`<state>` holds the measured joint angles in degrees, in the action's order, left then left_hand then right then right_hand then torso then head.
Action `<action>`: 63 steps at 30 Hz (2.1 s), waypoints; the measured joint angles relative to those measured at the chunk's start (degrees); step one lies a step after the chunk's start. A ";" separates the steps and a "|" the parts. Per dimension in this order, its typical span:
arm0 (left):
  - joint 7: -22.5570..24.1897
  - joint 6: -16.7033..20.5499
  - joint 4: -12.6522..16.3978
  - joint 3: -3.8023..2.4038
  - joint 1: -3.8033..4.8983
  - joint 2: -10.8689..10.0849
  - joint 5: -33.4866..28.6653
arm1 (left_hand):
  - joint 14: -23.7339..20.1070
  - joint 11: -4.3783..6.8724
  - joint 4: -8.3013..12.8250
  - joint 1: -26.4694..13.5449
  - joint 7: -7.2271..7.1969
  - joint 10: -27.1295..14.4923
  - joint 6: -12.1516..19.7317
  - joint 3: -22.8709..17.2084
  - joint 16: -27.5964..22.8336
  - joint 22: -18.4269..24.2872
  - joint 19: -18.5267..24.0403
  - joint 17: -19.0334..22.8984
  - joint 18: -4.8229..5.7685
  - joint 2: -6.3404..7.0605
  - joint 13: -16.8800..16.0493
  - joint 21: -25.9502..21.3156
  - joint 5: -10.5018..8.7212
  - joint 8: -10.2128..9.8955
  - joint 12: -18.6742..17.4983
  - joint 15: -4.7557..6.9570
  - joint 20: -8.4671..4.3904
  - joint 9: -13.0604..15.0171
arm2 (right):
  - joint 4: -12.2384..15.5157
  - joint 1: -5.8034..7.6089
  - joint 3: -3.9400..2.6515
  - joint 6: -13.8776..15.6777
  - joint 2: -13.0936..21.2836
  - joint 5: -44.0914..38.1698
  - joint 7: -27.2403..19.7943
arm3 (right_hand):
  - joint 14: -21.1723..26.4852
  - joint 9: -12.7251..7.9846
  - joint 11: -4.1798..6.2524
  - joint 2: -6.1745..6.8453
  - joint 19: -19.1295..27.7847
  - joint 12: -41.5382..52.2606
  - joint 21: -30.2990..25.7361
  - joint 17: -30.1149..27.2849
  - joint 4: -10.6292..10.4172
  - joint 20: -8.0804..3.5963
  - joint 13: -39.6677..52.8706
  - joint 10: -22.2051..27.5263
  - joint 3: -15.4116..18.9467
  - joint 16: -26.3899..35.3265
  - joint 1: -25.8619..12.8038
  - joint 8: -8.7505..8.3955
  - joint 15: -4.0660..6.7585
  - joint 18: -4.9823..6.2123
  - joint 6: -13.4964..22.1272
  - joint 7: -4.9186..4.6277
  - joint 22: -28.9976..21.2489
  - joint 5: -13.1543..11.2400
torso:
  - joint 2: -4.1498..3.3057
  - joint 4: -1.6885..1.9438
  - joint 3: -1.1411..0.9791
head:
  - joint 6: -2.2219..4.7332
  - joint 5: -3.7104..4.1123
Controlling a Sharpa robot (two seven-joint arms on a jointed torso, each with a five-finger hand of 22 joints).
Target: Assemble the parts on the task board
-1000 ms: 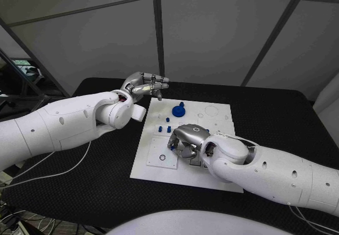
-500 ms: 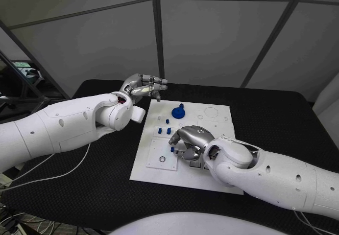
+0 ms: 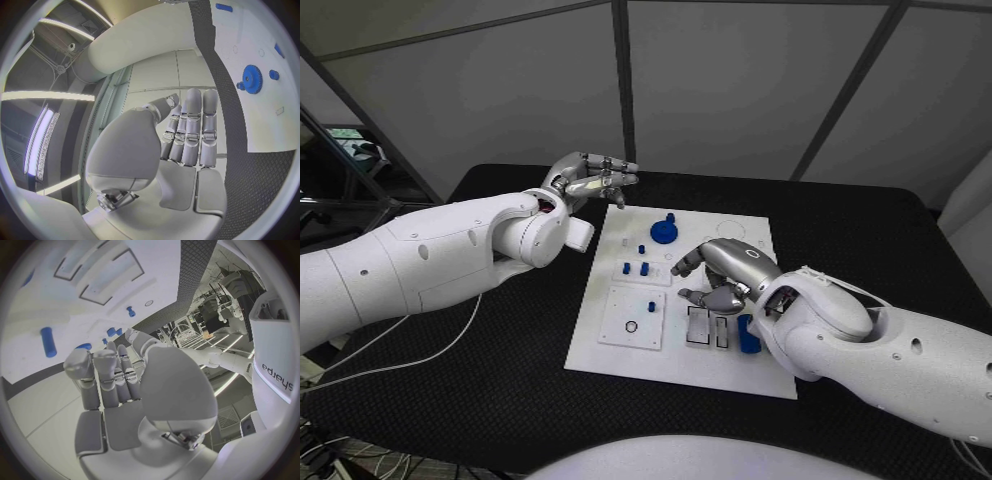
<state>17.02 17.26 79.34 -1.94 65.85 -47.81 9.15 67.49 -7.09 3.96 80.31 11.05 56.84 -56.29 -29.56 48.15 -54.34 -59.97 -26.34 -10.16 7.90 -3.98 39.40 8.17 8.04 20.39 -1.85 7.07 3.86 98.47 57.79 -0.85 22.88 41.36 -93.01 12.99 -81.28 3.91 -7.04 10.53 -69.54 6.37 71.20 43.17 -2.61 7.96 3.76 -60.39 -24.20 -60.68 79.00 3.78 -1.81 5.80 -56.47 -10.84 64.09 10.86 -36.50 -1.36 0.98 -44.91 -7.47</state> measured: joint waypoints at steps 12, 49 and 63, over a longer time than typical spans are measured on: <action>0.00 -0.02 -0.29 0.09 -0.01 0.10 -0.01 | -0.21 0.00 0.00 0.00 0.00 0.00 0.00 0.00 0.00 0.00 0.00 0.00 0.00 0.00 0.00 0.00 0.00 0.00 0.00 0.21 0.00 0.00 | -1.59 2.40 -1.20 -5.45 4.58 0.93 1.32 | 0.65 -0.01 0.81 0.84 1.88 0.86 -3.15 -5.06 -0.78 -0.60 0.00 1.71 4.85 3.45 0.38 0.00 0.78 0.91 0.04 1.05 -3.65 0.91 | -0.03 -0.02 0.02 | 0.24 0.68; -0.15 -0.25 -0.39 0.14 -0.02 0.13 -0.02 | -0.21 0.01 0.00 0.00 0.00 0.01 0.00 0.00 0.00 -0.01 -0.01 0.18 0.00 0.00 -0.01 0.00 0.00 0.00 0.24 0.21 0.00 0.01 | -5.75 2.71 -1.32 -12.16 2.83 -1.64 3.75 | -2.32 0.53 3.56 -2.79 -5.14 6.74 3.18 1.79 -3.66 -2.64 0.53 -8.32 1.54 -2.89 4.49 1.53 2.80 -0.05 -6.46 3.17 4.48 -0.06 | -0.07 0.11 0.04 | 0.31 1.91; -0.36 -0.33 -0.44 0.14 -0.02 0.17 -0.02 | -0.21 -0.20 -0.16 -0.23 0.00 -0.20 0.00 0.15 0.00 0.04 0.20 0.23 0.00 -0.23 -0.01 0.00 0.00 0.00 0.24 0.21 0.21 0.01 | -7.49 2.79 -1.38 -12.20 1.27 -3.85 4.75 | -2.37 0.43 3.67 -3.08 -6.35 5.08 4.66 3.66 -3.13 -2.65 0.23 -8.82 0.38 -4.37 4.79 1.71 2.74 -0.04 -7.32 3.10 6.66 -0.38 | -0.03 0.11 0.03 | 0.12 2.18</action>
<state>16.66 16.92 78.89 -1.80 65.83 -47.64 9.13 67.28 -7.28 3.80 80.08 11.05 56.64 -56.30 -29.40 48.15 -54.31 -59.76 -26.11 -10.15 7.67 -3.99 39.40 8.17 8.04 20.64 -1.64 7.28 3.87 90.99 60.58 -2.23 10.67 42.63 -96.86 17.74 -83.65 4.35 -3.37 7.45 -75.88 11.46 75.86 46.82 -5.75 5.30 3.99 -69.21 -23.82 -65.05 83.79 5.48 0.93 5.75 -63.79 -7.75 70.74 10.48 -36.52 -1.25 1.01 -44.79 -5.29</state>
